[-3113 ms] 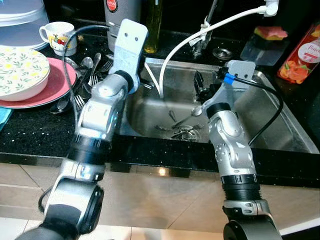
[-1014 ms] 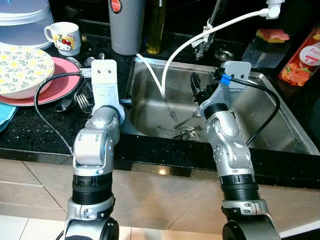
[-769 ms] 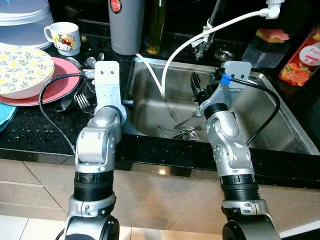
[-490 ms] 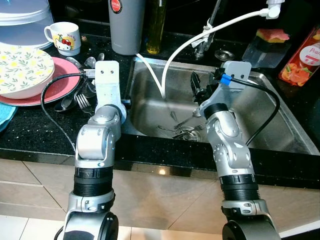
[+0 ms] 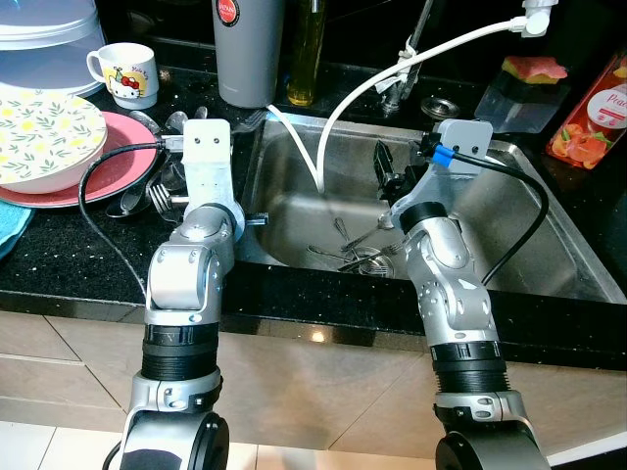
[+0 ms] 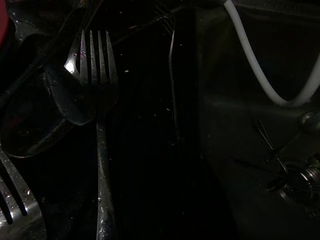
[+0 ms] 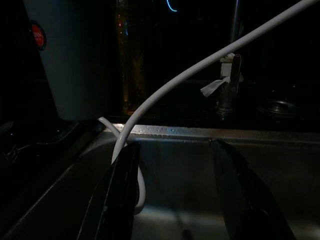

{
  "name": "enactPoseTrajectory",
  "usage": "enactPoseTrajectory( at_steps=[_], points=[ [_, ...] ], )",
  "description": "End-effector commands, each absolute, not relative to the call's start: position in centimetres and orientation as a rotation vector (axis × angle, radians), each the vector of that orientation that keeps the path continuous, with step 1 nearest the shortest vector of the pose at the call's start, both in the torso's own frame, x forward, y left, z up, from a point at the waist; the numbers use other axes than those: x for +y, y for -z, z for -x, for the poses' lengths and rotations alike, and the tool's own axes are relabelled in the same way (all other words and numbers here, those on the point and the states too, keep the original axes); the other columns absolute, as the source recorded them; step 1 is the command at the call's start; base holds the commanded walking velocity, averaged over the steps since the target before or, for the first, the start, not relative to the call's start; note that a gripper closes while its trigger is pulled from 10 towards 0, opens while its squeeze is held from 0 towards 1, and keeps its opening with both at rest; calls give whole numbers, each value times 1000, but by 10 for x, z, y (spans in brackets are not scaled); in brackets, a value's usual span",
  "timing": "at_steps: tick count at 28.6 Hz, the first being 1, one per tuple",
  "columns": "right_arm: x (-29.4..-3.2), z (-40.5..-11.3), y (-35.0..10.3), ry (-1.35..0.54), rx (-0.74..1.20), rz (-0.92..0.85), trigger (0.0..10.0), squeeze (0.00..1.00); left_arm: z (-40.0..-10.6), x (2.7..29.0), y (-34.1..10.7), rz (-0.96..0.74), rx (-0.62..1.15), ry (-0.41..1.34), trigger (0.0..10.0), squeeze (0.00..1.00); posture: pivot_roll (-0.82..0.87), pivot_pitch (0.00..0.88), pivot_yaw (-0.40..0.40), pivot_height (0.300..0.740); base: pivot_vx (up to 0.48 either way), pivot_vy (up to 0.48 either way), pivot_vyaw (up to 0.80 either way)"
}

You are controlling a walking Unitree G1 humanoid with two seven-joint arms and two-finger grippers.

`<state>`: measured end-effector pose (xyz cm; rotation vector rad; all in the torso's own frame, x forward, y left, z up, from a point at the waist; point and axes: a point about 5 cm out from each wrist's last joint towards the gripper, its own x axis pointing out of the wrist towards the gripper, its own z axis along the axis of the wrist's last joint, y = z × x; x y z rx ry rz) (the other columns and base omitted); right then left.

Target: Kitchen organization

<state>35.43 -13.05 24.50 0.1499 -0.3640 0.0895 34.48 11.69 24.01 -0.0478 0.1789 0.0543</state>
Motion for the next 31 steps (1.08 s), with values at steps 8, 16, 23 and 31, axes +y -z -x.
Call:
enactPoseTrajectory(
  at_steps=[8, 16, 23, 31],
  points=[
    [-132, -354, -244, -80, -359, -155, 10000, 0, -346, 112, -255, -45, 47, -30, 10000, 0, 246, 78, -85, 740, 0, 0, 0],
    [-132, -354, -244, -80, -360, -155, 10000, 0, -341, 106, -279, -135, -140, -14, 10000, 0, 249, 72, -85, 740, 0, 0, 0],
    [-132, -355, -245, -82, -364, -156, 10000, 0, -341, 104, -281, -181, -182, 0, 10000, 0, 249, 72, -85, 740, 0, 0, 0],
    [-131, -355, -245, -86, -366, -155, 10000, 0, -332, 91, -298, -276, -364, 75, 10000, 0, 253, 55, -87, 740, 0, 0, 0]
  ],
)
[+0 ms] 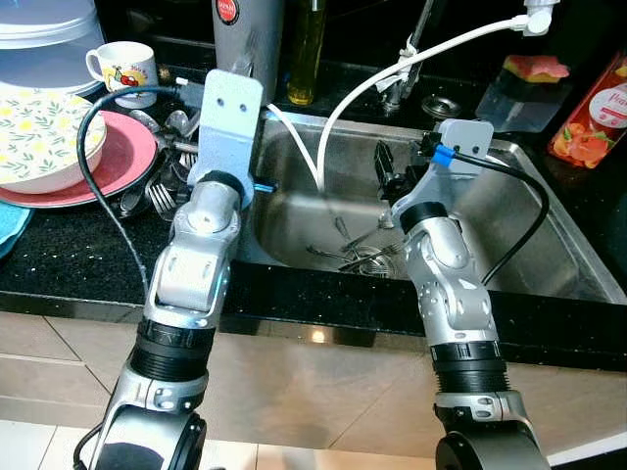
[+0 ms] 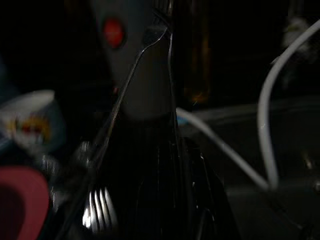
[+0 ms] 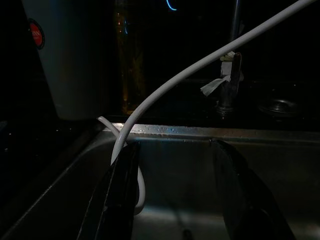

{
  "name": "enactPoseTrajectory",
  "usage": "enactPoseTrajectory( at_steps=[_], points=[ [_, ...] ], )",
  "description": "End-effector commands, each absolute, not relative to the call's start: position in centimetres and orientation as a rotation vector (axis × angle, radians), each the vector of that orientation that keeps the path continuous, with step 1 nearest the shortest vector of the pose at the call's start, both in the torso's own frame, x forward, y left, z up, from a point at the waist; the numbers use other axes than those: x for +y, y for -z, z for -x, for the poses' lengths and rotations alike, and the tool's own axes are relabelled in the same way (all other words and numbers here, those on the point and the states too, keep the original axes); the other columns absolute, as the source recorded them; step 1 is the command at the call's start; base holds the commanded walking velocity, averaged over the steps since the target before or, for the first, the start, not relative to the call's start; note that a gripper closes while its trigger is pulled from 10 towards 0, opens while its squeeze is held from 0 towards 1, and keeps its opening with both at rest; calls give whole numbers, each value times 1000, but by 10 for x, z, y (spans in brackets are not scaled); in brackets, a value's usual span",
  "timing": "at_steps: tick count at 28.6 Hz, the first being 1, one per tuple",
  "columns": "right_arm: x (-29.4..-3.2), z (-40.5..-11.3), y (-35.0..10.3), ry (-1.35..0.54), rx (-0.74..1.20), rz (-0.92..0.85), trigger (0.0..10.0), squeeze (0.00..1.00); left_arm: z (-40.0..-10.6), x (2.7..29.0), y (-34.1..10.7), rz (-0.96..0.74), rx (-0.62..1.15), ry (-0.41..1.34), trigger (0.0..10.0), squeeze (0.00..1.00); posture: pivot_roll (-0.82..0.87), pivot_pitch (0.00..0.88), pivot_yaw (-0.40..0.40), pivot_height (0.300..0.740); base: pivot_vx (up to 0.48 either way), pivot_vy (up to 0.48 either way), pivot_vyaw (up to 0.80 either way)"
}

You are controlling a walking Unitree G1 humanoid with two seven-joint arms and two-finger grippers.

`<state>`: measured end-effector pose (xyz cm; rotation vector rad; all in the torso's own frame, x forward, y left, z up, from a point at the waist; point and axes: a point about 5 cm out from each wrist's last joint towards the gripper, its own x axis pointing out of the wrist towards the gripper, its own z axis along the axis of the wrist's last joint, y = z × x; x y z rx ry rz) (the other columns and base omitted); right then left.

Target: Kitchen organization

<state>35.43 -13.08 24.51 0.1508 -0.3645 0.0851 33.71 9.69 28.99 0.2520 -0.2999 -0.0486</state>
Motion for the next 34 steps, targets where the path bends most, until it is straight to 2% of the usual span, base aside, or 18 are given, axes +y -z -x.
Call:
enactPoseTrajectory(
  at_steps=[1, 5, 7, 10, 12, 14, 16, 17, 19, 20, 21, 24, 27, 31, 32, 33, 34],
  points=[
    [-131, -355, -246, -88, -367, -154, 10000, 0, -329, 87, -303, -307, -414, 104, 10000, 0, 254, 50, -88, 740, 0, 0, 0],
    [-130, -355, -246, -89, -368, -154, 10000, 0, -328, 83, -304, -311, -430, 147, 10000, 0, 254, 50, -88, 740, 0, 0, 0],
    [-130, -355, -246, -91, -369, -154, 10000, 0, -327, 78, -299, -206, -366, 253, 10000, 0, 254, 47, -87, 740, 0, 0, 0],
    [-130, -355, -246, -91, -370, -154, 10000, 0, -327, 77, -297, -168, -342, 282, 10000, 0, 254, 47, -88, 740, 0, 0, 0],
    [-130, -355, -246, -90, -369, -154, 10000, 0, -324, 70, -286, -10, -213, 421, 10000, 0, 255, 50, -88, 740, 0, 0, 0],
    [-130, -355, -246, -90, -369, -154, 10000, 0, -324, 70, -286, -10, -213, 421, 10000, 0, 255, 50, -88, 740, 0, 0, 0],
    [-130, -355, -246, -90, -368, -154, 10000, 0, -322, 64, -274, 207, -39, 525, 10000, 0, 255, 54, -89, 740, 0, 0, 0],
    [-130, -355, -246, -90, -368, -154, 10000, 0, -322, 64, -274, 207, -39, 525, 10000, 0, 255, 54, -89, 740, 0, 0, 0],
    [-130, -355, -245, -90, -365, -154, 10000, 0, -324, 61, -250, 420, 175, 458, 10000, 0, 257, 60, -90, 740, 0, 0, 0],
    [-130, -355, -245, -90, -365, -154, 10000, 0, -324, 61, -250, 420, 175, 458, 10000, 0, 257, 60, -90, 740, 0, 0, 0],
    [-130, -355, -245, -90, -364, -155, 10000, 0, -324, 59, -238, 482, 263, 417, 10000, 0, 255, 62, -89, 740, 0, 0, 0],
    [-129, -355, -245, -91, -362, -156, 10000, 0, -324, 59, -228, 454, 296, 381, 10000, 0, 250, 65, -90, 740, 0, 0, 0],
    [-130, -355, -245, -91, -362, -155, 10000, 0, -324, 62, -234, 433, 288, 428, 10000, 0, 250, 65, -90, 740, 0, 0, 0],
    [-131, -355, -244, -86, -361, -155, 10000, 0, -323, 63, -242, 563, 329, 479, 10000, 0, 253, 70, -87, 740, 0, 0, 0],
    [-131, -355, -244, -85, -360, -156, 10000, 0, -323, 64, -244, 542, 317, 470, 10000, 0, 253, 70, -87, 740, 0, 0, 0],
    [-131, -355, -244, -85, -360, -156, 10000, 0, -322, 65, -250, 433, 251, 472, 10000, 0, 253, 74, -88, 740, 0, 0, 0],
    [-130, -355, -244, -87, -359, -157, 10000, 0, -319, 62, -256, 486, 237, 509, 10000, 0, 253, 74, -88, 740, 0, 0, 0]
  ],
)
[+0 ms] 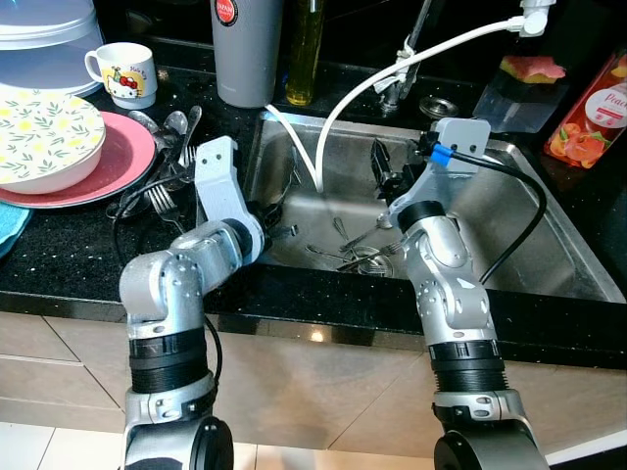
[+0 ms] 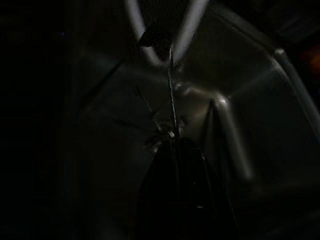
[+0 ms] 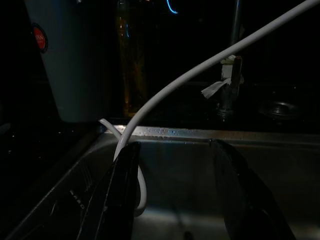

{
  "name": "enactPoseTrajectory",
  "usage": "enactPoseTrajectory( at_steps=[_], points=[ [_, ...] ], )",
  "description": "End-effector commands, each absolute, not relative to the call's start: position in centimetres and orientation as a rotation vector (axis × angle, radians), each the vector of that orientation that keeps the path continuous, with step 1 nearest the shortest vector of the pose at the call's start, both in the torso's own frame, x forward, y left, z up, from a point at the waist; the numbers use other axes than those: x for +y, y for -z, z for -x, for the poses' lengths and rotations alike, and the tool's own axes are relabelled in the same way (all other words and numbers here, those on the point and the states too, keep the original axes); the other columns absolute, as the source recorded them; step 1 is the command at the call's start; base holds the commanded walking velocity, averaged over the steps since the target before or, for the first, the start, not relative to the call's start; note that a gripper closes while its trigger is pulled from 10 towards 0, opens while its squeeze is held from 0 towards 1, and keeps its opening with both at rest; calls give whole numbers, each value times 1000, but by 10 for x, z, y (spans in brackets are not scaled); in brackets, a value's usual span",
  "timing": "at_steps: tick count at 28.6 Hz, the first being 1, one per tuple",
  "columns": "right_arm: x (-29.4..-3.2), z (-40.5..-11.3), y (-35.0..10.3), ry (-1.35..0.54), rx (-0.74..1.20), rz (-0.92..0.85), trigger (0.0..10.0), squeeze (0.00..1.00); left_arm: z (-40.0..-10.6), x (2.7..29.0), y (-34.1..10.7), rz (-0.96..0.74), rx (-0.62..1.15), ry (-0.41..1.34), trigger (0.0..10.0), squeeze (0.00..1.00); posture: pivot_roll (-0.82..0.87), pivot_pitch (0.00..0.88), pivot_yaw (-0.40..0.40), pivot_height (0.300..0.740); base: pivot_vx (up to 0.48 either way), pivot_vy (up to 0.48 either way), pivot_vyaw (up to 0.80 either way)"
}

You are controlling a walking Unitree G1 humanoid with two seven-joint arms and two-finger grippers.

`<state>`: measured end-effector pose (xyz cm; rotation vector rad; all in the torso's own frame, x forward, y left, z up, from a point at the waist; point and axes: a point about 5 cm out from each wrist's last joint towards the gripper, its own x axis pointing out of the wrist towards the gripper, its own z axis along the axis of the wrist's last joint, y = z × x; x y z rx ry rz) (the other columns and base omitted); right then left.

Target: Kitchen organization

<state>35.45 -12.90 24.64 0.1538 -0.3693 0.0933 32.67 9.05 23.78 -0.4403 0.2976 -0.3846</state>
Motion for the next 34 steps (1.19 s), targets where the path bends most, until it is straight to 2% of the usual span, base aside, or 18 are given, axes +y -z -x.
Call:
enactPoseTrajectory(
  at_steps=[1, 3, 4, 10, 11, 13, 15, 17, 20, 22, 26, 30, 32, 34],
  points=[
    [-130, -355, -243, -87, -358, -157, 10000, 0, -318, 59, -260, 530, 229, 539, 10000, 0, 253, 74, -88, 740, 0, 0, 0],
    [-130, -354, -243, -89, -357, -157, 10000, 0, -309, 53, -275, 382, 88, 639, 10000, 0, 254, 76, -91, 740, 0, 0, 0],
    [-130, -354, -243, -89, -356, -157, 10000, 0, -306, 51, -281, 459, 77, 699, 10000, 0, 254, 76, -91, 740, 0, 0, 0],
    [-131, -355, -244, -87, -358, -156, 10000, 0, -300, 56, -295, 627, 29, 811, 10000, 0, 250, 80, -89, 740, 0, 0, 0],
    [-131, -355, -243, -85, -356, -155, 10000, 0, -299, 57, -289, 532, 61, 823, 10000, 0, 250, 82, -90, 740, 0, 0, 0],
    [-131, -355, -243, -84, -355, -155, 10000, 0, -299, 58, -287, 529, 81, 833, 10000, 0, 250, 82, -90, 740, 0, 0, 0],
    [-130, -354, -243, -86, -354, -155, 10000, 0, -300, 63, -288, 442, 21, 826, 10000, 0, 248, 82, -90, 740, 0, 0, 0],
    [-130, -354, -243, -87, -354, -156, 10000, 0, -303, 70, -295, 676, 19, 870, 10000, 0, 250, 81, -92, 740, 0, 0, 0],
    [-131, -354, -243, -86, -355, -155, 10000, 0, -303, 70, -292, 561, 50, 861, 10000, 0, 248, 82, -91, 740, 0, 0, 0],
    [-131, -354, -243, -85, -356, -154, 10000, 0, -306, 76, -301, 702, -1, 864, 10000, 0, 247, 84, -94, 740, 0, 0, 0],
    [-131, -354, -243, -86, -355, -153, 10000, 0, -310, 82, -302, 692, -18, 835, 10000, 0, 248, 83, -94, 740, 0, 0, 0],
    [-131, -354, -244, -87, -356, -152, 10000, 0, -312, 88, -302, 446, -87, 755, 10000, 0, 243, 85, -95, 740, 0, 0, 0],
    [-131, -354, -244, -87, -357, -152, 10000, 0, -312, 88, -303, 403, -100, 743, 10000, 0, 243, 85, -95, 740, 0, 0, 0],
    [-132, -354, -244, -86, -357, -151, 10000, 0, -311, 88, -305, 249, -150, 725, 10000, 0, 245, 83, -96, 740, 0, 0, 0]
  ],
)
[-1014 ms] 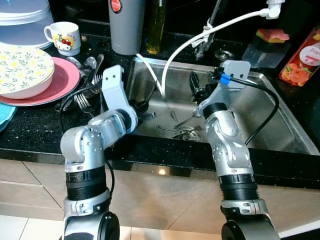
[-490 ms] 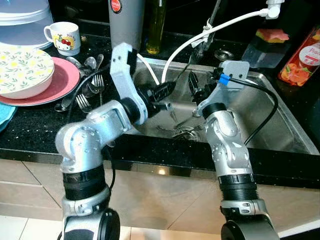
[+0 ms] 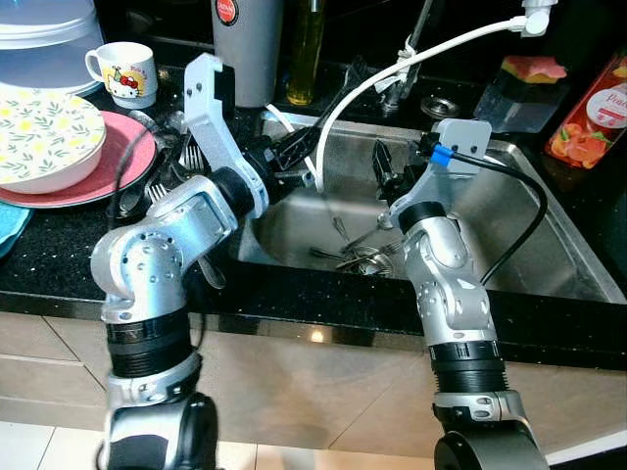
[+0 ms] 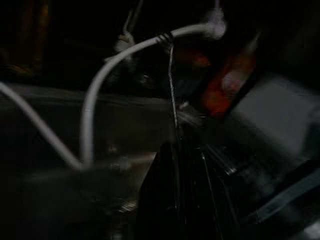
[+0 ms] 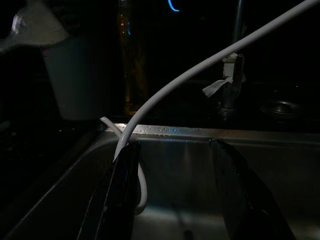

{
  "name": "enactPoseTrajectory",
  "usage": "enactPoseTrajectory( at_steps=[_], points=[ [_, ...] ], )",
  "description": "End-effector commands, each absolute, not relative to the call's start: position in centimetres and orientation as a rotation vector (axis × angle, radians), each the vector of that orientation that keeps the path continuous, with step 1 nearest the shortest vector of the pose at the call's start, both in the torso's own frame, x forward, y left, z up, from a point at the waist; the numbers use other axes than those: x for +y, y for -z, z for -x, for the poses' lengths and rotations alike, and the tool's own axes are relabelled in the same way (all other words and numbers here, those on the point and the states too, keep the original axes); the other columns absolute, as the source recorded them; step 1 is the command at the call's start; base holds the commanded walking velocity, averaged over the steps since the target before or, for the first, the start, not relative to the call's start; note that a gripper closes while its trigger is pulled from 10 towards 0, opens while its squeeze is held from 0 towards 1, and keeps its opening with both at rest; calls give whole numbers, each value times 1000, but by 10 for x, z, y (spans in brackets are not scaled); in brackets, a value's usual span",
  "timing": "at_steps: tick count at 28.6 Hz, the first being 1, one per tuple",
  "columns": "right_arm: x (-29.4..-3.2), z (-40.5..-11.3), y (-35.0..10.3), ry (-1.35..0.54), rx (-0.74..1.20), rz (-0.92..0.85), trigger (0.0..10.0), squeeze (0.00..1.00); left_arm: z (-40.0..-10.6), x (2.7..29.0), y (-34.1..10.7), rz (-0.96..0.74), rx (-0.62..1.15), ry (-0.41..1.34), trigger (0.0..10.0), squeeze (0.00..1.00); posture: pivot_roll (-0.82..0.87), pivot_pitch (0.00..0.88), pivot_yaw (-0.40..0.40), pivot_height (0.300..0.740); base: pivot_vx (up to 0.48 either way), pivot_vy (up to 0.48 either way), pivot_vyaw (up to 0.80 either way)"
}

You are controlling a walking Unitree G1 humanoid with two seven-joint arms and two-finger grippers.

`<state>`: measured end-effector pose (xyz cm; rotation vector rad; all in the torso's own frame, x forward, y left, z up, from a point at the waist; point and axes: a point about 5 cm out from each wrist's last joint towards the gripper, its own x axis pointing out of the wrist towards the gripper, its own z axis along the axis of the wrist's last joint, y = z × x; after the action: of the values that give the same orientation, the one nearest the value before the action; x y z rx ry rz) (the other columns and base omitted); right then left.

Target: Kitchen organization

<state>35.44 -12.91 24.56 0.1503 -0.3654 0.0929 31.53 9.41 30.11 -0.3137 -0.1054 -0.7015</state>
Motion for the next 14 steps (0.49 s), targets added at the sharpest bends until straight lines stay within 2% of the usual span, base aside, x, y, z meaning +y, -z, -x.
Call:
enactPoseTrajectory(
  at_steps=[1, 8, 10, 12, 14],
  points=[
    [-132, -354, -244, -86, -357, -151, 10000, 0, -310, 87, -306, 199, -168, 726, 10000, 0, 245, 83, -96, 740, 0, 0, 0],
    [-131, -354, -246, -83, -369, -158, 10000, 0, -314, 89, -304, 34, -213, 652, 10000, 0, 247, 76, -95, 740, 0, 0, 0],
    [-133, -354, -249, -72, -384, -167, 10000, 0, -320, 91, -303, -177, -281, 519, 10000, 0, 251, 73, -98, 740, 0, 0, 0],
    [-135, -353, -253, -58, -403, -175, 10000, 0, -324, 95, -307, -395, -423, 367, 10000, 0, 251, 70, -97, 740, 0, 0, 0],
    [-136, -353, -254, -57, -407, -176, 10000, 0, -325, 97, -308, -415, -452, 336, 10000, 0, 251, 70, -97, 740, 0, 0, 0]
  ],
)
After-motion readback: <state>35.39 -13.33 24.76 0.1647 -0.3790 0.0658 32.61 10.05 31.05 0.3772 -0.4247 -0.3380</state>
